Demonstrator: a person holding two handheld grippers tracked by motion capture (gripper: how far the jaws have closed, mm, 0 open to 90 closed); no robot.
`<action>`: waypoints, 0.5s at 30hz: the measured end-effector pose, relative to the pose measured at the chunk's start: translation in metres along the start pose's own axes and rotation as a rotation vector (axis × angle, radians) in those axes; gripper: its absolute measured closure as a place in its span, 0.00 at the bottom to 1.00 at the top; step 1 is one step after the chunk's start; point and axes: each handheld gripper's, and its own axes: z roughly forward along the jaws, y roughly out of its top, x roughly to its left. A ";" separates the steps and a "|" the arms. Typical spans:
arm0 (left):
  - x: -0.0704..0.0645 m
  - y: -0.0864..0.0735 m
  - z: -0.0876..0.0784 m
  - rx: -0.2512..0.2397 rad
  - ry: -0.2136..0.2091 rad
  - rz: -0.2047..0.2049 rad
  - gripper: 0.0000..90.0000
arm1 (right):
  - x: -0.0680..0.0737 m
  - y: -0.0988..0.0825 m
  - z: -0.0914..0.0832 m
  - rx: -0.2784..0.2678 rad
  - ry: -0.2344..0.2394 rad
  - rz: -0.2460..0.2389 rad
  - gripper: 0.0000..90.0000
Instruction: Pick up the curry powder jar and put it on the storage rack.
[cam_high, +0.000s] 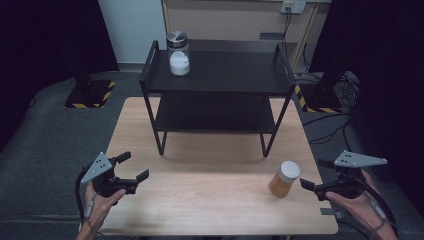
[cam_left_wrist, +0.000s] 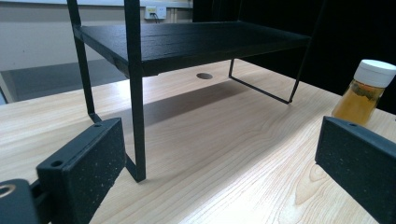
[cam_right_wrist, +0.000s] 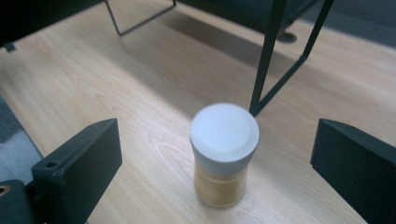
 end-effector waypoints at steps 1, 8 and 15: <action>0.000 0.000 0.000 -0.002 0.000 -0.003 0.01 | -0.001 -0.001 0.004 0.009 0.001 0.003 0.03; 0.000 -0.001 -0.003 -0.006 -0.001 -0.008 0.01 | -0.002 -0.001 0.031 0.048 -0.020 0.020 0.04; 0.002 -0.001 -0.001 -0.003 -0.004 -0.007 0.01 | -0.003 -0.003 0.057 0.078 -0.033 0.036 0.06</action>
